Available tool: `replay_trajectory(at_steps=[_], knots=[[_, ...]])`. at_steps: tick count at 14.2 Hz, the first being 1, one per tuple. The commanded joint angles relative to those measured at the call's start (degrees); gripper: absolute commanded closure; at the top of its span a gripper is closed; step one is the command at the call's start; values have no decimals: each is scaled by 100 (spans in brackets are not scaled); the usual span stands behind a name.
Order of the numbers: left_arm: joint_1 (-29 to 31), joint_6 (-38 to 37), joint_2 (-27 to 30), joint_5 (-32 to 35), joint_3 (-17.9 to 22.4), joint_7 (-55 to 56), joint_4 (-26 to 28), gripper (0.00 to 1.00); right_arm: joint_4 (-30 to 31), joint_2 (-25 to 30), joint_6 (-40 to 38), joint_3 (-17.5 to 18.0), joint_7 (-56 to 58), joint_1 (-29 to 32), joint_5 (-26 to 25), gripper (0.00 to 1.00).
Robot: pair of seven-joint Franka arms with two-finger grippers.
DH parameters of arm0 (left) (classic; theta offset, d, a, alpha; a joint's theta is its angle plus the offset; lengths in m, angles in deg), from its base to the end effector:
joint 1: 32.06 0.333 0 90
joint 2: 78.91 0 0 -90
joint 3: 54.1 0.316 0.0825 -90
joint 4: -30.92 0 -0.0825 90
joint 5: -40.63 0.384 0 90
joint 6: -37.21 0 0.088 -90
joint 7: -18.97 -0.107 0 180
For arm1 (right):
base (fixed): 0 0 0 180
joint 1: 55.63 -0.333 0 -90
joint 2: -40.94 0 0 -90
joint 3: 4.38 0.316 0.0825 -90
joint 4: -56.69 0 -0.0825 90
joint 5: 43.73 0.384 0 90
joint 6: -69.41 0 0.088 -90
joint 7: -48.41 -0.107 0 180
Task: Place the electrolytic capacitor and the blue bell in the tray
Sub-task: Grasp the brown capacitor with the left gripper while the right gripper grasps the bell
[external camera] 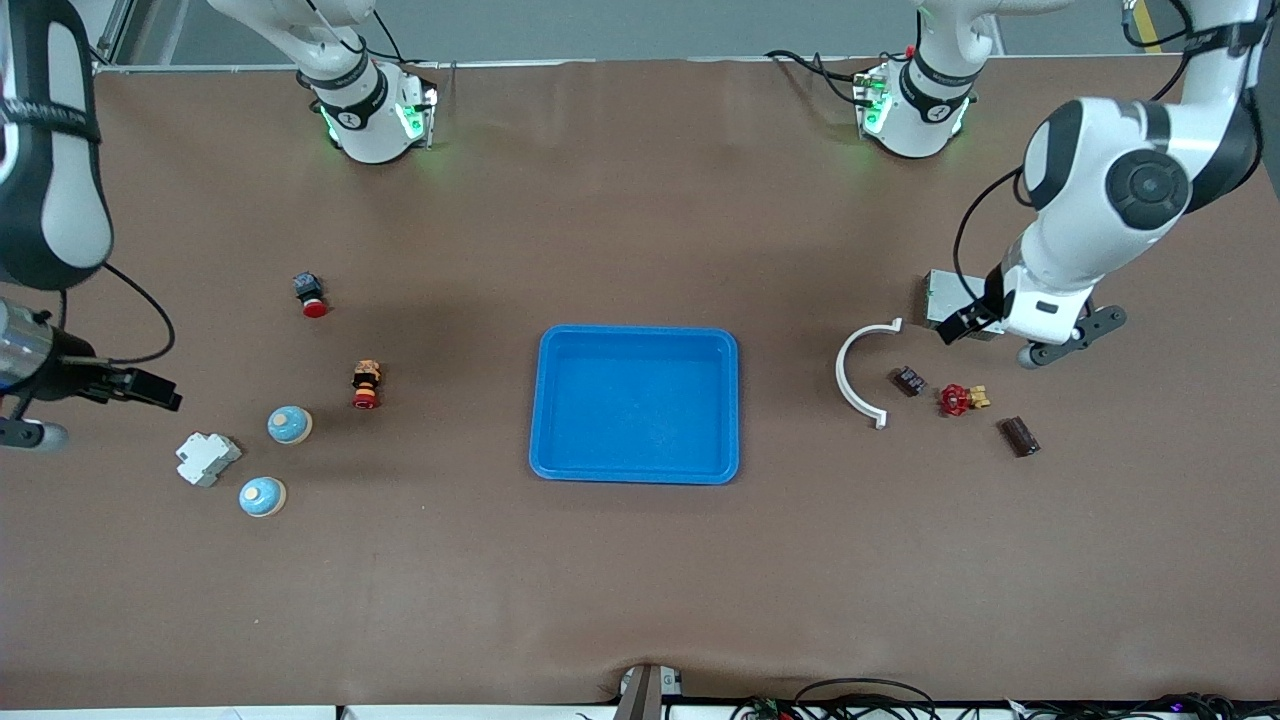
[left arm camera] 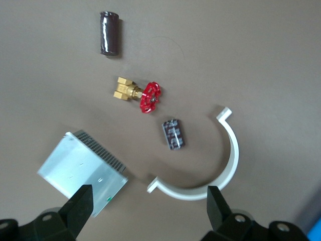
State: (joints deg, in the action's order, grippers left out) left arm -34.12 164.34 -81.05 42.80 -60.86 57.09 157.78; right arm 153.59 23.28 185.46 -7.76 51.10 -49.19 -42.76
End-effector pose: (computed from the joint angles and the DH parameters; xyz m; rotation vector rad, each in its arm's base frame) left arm 0.5230 -0.0798 0.3585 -3.0133 -0.7502 0.0303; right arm 0.6400 -0.1064 0.4201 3.1294 -0.2016 0.0410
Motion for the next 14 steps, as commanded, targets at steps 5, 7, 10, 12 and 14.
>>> replay_trajectory(at_steps=[5,7,10,12,14], knots=[[56,1559,-1270,-68,-10,555,50,7,-339,-1247,1077,92,-154,25,123,0],[56,1919,-1578,-68,-1,573,58,15,-391,-1545,1244,92,-154,25,150,0],[127,2377,-1799,-68,-1,582,146,16,-567,-1924,1464,100,-172,-54,246,0],[127,2465,-1948,-68,-1,591,146,27,-576,-2021,1534,92,-294,-124,247,0],[127,2580,-2019,-68,-1,582,146,51,-637,-2118,1605,92,-365,-168,238,0]])
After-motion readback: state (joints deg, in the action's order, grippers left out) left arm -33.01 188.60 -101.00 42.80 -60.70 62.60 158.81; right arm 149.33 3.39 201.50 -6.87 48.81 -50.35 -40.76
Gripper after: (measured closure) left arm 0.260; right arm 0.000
